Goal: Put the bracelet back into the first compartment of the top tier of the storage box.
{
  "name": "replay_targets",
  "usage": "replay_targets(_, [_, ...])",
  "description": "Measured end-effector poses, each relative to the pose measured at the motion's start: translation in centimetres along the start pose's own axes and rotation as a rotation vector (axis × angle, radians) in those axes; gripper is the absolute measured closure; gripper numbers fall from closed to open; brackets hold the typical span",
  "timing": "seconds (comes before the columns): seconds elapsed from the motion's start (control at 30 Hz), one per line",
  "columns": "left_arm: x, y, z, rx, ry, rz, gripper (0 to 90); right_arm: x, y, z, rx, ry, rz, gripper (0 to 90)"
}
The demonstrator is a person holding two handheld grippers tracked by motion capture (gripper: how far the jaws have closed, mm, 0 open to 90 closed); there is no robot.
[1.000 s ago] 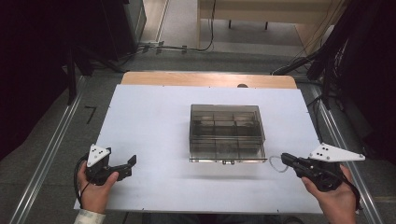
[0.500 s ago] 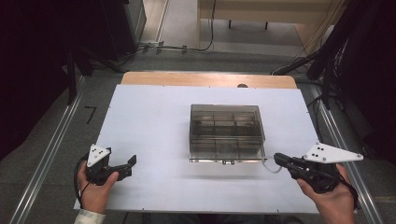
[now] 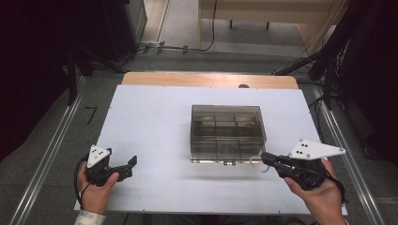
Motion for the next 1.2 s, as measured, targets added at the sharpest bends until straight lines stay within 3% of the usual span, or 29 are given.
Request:
replay_targets(0.5, [-0.1,0.0,0.1,0.000,0.000,0.000,1.7,2.3,-2.5,2.0,-0.058,-0.049,-0.003,85.4])
replay_targets(1.2, [-0.1,0.0,0.2,-0.001,0.001,-0.001,1.7,4.8,-4.5,3.4,-0.086,-0.092,0.002,85.3])
Point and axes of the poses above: each handheld gripper's, and its own axes: x roughly forward along the jaws, y roughly out of its underside, z roughly to its left, the point moved 6 cm from there along x, roughly forward along the jaws, and after that the axes turned 1 degree about x, right-handed, at the moved point
